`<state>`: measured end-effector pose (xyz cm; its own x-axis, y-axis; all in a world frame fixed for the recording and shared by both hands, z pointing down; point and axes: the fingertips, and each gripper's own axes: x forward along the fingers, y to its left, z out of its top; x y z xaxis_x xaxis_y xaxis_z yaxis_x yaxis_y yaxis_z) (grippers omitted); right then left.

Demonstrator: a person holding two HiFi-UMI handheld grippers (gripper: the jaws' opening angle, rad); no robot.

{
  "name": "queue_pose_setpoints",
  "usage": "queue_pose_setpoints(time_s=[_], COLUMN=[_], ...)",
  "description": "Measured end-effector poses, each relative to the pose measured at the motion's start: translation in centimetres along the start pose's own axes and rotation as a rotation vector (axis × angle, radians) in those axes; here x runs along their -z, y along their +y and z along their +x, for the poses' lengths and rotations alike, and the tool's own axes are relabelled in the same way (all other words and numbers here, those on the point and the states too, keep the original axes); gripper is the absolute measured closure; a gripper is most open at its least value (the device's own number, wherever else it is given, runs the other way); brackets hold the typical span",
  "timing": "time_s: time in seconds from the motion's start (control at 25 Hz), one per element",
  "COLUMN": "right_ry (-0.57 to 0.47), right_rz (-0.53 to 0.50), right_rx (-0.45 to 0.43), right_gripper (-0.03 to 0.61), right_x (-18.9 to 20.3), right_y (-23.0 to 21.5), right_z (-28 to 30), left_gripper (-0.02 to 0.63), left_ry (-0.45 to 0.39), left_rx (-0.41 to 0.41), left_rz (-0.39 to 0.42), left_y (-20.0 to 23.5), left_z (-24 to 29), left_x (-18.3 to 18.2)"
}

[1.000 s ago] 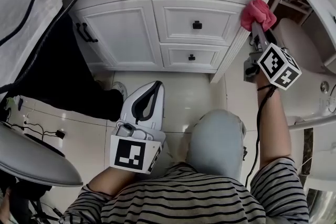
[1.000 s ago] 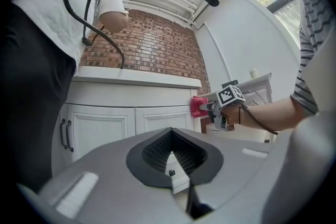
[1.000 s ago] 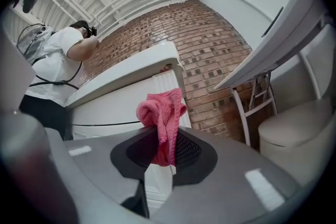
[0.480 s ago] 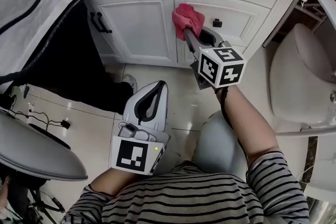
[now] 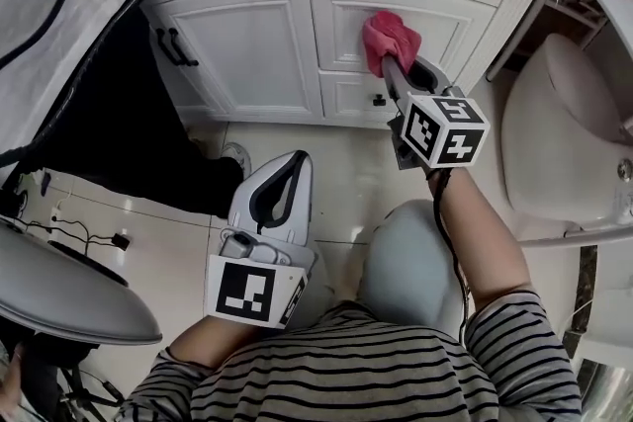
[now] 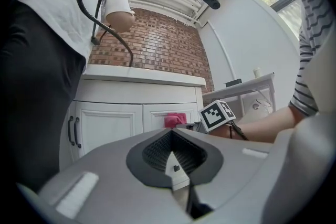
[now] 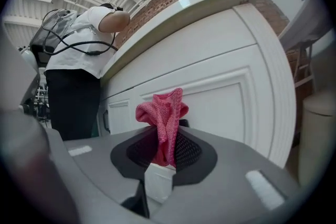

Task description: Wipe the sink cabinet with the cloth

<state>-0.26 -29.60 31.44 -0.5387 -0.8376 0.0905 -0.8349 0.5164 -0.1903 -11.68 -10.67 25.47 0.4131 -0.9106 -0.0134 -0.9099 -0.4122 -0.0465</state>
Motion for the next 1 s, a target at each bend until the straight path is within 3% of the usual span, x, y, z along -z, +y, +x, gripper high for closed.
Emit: queue_pose_setpoints(time_s=[0.44, 0.56, 0.64, 0.76, 0.88, 1.0], right_ry=[-0.052, -0.084, -0.104, -0.09, -0.005, 0.084], right_rz=[0.093, 0.14, 0.142, 0.122, 0.083, 0.028], right_rx=[0.352, 0.414, 0.366, 0.196, 0.002, -0.121], right_gripper=[0.503, 0.503, 0.503, 0.503, 0.503, 0.503], right_x=[-1.0, -1.4, -1.6, -0.4, 3.2, 7.0], right_y=[-16.8, -18.7, -16.8, -10.3, -2.5, 3.2], right_z=[-10.0, -12.5, -12.3, -9.1, -4.2, 0.5], left_gripper=[0.612, 0.612, 0.612, 0.612, 0.612, 0.612], left_ry=[-0.004, -0.015, -0.02, -0.002, -0.013, -0.003], left_rx=[0.047, 0.048, 0.045, 0.032, 0.0, -0.04], left_rz=[0.02, 0.026, 0.025, 0.014, 0.022, 0.02], left_y=[-3.5, -3.5, -3.3, -2.7, -1.2, 0.5], left_z=[0.9, 0.8, 0.8, 0.4, 0.0, -0.6], left_x=[-0.7, -1.1, -1.2, -0.7, -0.8, -0.5])
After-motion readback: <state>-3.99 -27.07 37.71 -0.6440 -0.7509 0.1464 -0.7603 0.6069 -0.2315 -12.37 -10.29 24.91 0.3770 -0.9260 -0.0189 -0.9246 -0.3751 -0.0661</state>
